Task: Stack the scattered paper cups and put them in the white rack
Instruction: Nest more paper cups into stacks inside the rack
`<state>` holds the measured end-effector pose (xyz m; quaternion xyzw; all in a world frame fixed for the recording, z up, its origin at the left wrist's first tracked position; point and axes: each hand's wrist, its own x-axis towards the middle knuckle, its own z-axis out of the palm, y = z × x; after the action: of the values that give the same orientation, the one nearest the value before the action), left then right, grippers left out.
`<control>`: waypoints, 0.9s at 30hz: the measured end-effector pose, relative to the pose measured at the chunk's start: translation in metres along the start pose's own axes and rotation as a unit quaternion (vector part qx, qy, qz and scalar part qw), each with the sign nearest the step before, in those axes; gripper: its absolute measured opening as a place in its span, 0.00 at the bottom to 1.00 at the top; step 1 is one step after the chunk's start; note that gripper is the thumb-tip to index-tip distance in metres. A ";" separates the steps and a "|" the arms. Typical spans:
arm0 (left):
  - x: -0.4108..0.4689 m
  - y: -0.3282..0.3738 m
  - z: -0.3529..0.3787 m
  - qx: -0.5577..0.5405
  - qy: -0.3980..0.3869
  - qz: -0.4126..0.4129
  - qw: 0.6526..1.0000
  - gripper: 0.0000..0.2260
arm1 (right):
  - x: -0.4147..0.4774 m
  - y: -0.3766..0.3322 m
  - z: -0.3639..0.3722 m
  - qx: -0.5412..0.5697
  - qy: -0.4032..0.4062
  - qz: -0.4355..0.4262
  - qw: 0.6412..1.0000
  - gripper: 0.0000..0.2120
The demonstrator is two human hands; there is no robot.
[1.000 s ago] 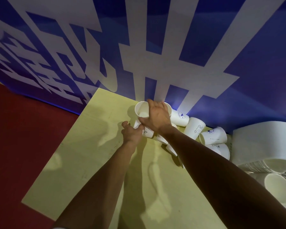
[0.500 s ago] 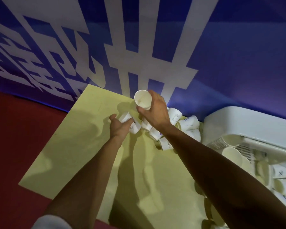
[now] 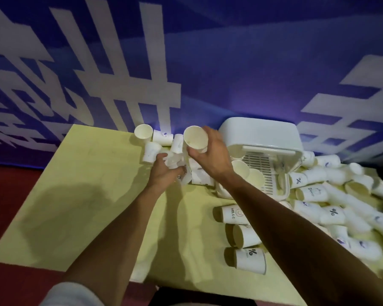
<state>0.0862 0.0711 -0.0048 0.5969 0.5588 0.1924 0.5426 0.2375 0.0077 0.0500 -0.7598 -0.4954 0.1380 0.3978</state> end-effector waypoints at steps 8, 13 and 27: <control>-0.039 0.024 0.065 0.062 -0.099 0.040 0.992 0.36 | -0.052 0.061 -0.093 -0.010 0.060 0.055 0.997 0.36; -0.053 0.017 0.088 0.140 -0.105 0.055 0.983 0.37 | -0.088 0.111 -0.136 0.012 0.088 0.106 0.990 0.26; -0.064 0.001 0.119 0.178 -0.125 0.016 0.976 0.35 | -0.087 0.164 -0.126 -0.024 0.041 0.163 0.985 0.33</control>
<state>0.1669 -0.0366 -0.0199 0.7120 0.5023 0.0221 0.4903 0.3782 -0.1575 -0.0063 -0.8448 -0.3512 0.1577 0.3715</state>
